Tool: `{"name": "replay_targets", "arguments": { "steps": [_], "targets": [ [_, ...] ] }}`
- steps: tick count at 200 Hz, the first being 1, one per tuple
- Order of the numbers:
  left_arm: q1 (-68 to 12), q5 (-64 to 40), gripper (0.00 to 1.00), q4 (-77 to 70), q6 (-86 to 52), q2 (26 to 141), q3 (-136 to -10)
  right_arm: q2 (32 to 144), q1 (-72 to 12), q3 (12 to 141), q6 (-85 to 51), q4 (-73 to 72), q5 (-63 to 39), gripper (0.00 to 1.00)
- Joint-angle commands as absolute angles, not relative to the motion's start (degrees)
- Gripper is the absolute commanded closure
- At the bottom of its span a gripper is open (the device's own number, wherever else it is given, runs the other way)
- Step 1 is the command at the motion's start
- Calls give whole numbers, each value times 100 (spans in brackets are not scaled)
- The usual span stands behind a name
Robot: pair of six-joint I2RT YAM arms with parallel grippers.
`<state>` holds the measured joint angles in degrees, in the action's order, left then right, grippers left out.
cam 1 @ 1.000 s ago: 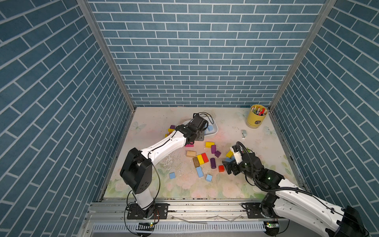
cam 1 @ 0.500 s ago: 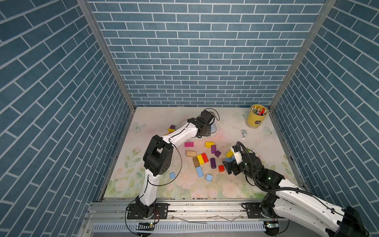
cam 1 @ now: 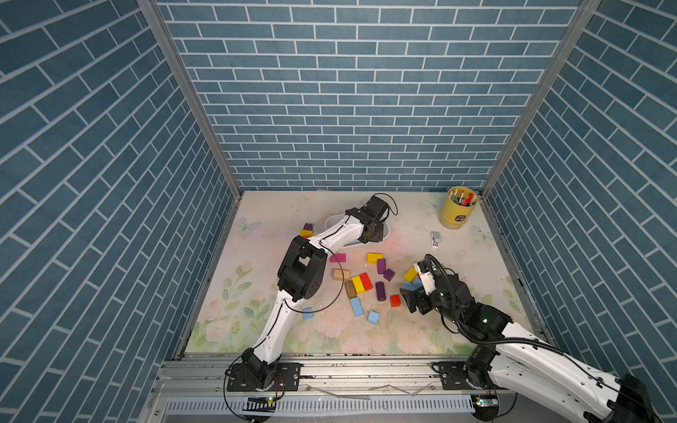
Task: Pick out the blue building blocks
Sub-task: Place the building block in the storage box.
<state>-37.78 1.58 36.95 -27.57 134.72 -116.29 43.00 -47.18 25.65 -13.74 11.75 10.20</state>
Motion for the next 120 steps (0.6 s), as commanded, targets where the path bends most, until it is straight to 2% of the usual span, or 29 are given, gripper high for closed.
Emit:
{"name": "replay_targets", "arguments": {
  "steps": [1, 67, 120],
  "targets": [
    [-3744, 45, 65, 3962, -2759, 13592, -11796, 4173, -4711, 2593, -1556, 1283, 1116, 4],
    [-3744, -21, 45, 3926, -2675, 13328, -11784, 4080, -4711, 2573, -1591, 1318, 1108, 4],
    [-3745, -149, 35, 3526, -2492, 12124, -10941, 4051, -4710, 2575, -1614, 1310, 1074, 4]
  ]
}}
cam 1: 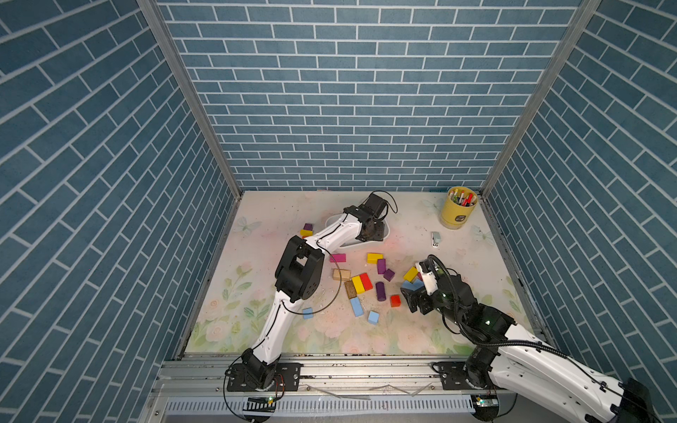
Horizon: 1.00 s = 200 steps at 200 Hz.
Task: Pick out the blue building blocks
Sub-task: Place the building block in the storage box, then pick up the building block from the center of the board.
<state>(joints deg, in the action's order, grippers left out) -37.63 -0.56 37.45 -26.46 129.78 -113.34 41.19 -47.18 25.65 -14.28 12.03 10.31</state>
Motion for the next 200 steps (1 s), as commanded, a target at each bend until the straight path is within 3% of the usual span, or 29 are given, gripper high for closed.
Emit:
{"name": "replay_targets", "arguments": {
  "steps": [1, 28, 73, 115, 161, 200],
  "targets": [
    [-3745, -149, 34, 3512, -2494, 12091, -10911, 4056, -4711, 2575, -1616, 1305, 1073, 4],
    [-3745, -172, 28, 3110, -2435, 11164, -10055, 4081, -4711, 2587, -1626, 1284, 1036, 4],
    [-3749, -155, 27, 2296, -2349, 9591, -8437, 4292, -4711, 2687, -1656, 1250, 920, 4],
    [-3753, -258, 18, 1711, -2352, 8367, -7103, 4689, -4724, 2894, -1631, 1244, 633, 4],
    [-3753, -345, 1, 1379, -2455, 7276, -5946, 5182, -4728, 3018, -1366, 997, -347, 5],
    [-3760, -521, 1, 1705, -2417, 6692, -5575, 5473, -4755, 3076, -1028, 707, -897, 1]
  ]
}}
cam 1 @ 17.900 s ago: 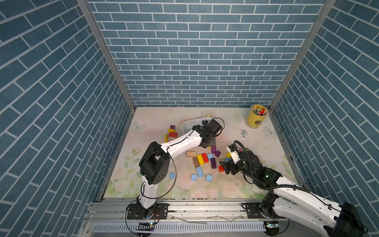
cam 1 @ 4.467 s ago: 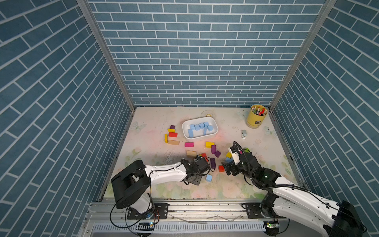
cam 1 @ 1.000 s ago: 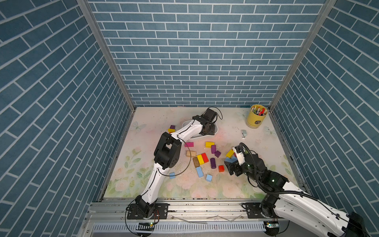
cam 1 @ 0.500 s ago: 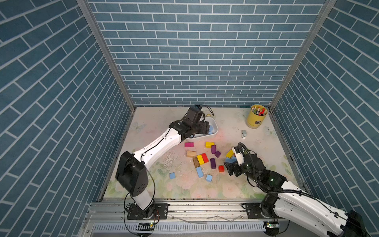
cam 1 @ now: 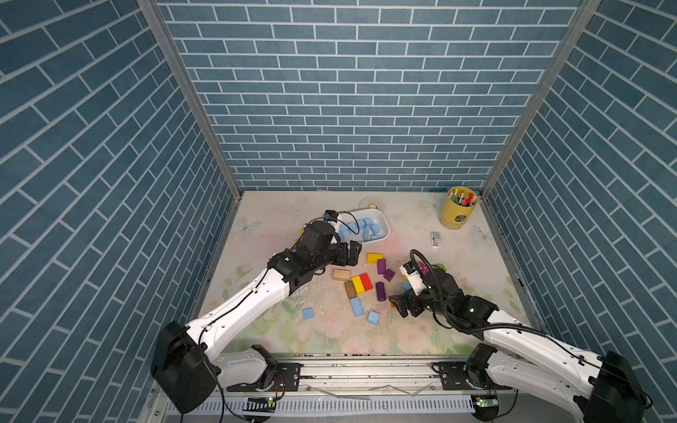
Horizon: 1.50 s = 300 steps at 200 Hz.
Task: Pick out the blue building blocks
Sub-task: Pick up the building block from the center of the board.
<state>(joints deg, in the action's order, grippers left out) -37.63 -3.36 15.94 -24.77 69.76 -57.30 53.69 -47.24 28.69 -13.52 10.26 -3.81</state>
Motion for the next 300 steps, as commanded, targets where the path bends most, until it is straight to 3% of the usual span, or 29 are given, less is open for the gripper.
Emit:
{"name": "replay_targets", "arguments": {
  "steps": [1, 117, 153, 223, 265, 300],
  "targets": [
    [-3756, -529, 1, 1714, -2417, 6682, -5569, 5475, -4759, 3065, -1011, 678, -890, 1],
    [-3753, -980, 1, 4081, -1193, 5898, -6068, 5933, -4913, 2645, 1101, 103, -2170, 1],
    [-3753, -1665, 1, 4397, -544, 5757, -6082, 6155, -5089, 2710, 1577, 238, -2175, 2],
    [-3753, -2236, 0, 4154, 223, 5520, -5671, 7010, -5426, 2998, 1802, 363, -1749, 12],
    [-3754, -1992, 1, 4267, 291, 5438, -5653, 7633, -5654, 3208, 1707, 175, -1490, 17],
    [-3760, -1768, 0, 4324, 297, 5359, -5626, 8070, -5784, 3365, 1639, -26, -1415, 33]
  ]
}}
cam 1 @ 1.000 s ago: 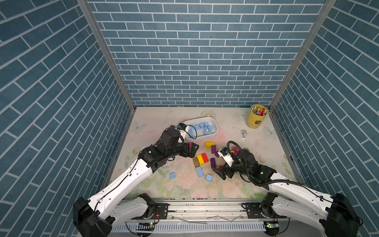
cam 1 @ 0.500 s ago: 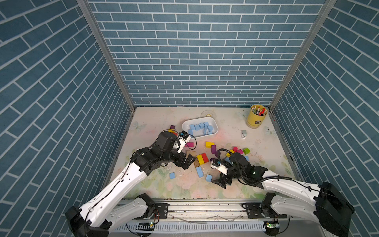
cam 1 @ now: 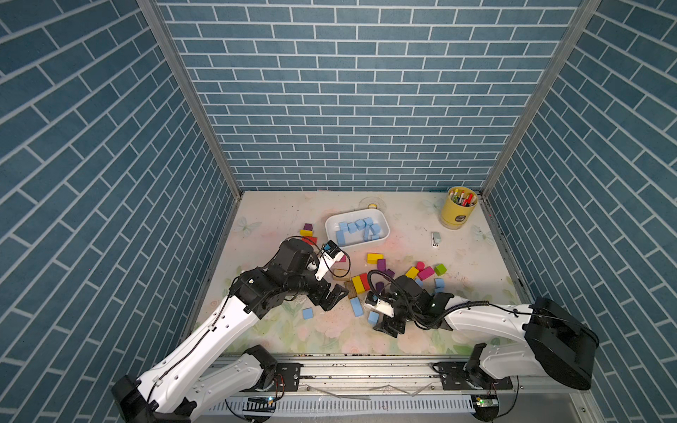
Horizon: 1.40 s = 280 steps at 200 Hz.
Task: Pick out the blue building blocks
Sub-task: Pick up the building block from the center of the board.
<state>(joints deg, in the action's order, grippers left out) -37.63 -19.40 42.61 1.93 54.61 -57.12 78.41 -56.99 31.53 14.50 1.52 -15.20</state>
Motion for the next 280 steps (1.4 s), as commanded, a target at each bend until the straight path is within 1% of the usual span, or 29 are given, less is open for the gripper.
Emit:
{"name": "replay_targets", "arguments": {
  "steps": [1, 24, 53, 79, 99, 108, 173, 189, 198, 243, 280],
  "targets": [
    [-3757, -1767, 1, 4329, 293, 5360, -5626, 8082, -5784, 3365, 1637, -35, -1415, 34],
    [-3753, -1749, 1, 4333, 290, 5357, -5604, 8331, -5827, 3458, 1544, -149, -1406, 45],
    [-3754, -1723, 1, 4343, 290, 5370, -5599, 8522, -5866, 3563, 1494, -158, -1399, 64],
    [-3757, -1696, 1, 4352, 306, 5370, -5599, 8536, -5883, 3568, 1494, -154, -1354, 68],
    [-3753, -1649, 1, 4361, 301, 5348, -5607, 8459, -5888, 3519, 1483, -213, -1350, 77],
    [-3753, -1614, 1, 4366, 304, 5340, -5607, 8417, -5886, 3482, 1468, -269, -1337, 79],
    [-3753, -1371, 1, 4315, 304, 5028, -5566, 7909, -5880, 3333, 1266, -726, -1130, 86],
    [-3755, -1354, 1, 4298, 302, 4967, -5566, 7828, -5880, 3373, 1240, -782, -975, 91],
    [-3758, -1346, 1, 4291, 303, 4936, -5563, 7806, -5879, 3416, 1215, -791, -864, 92],
    [-3753, -1295, 1, 4294, 308, 4851, -5555, 7939, -5740, 3879, 886, -791, -360, 93],
    [-3756, -1299, 1, 4298, 313, 4796, -5563, 8260, -5423, 4437, 516, -743, -67, 94]
  ]
}}
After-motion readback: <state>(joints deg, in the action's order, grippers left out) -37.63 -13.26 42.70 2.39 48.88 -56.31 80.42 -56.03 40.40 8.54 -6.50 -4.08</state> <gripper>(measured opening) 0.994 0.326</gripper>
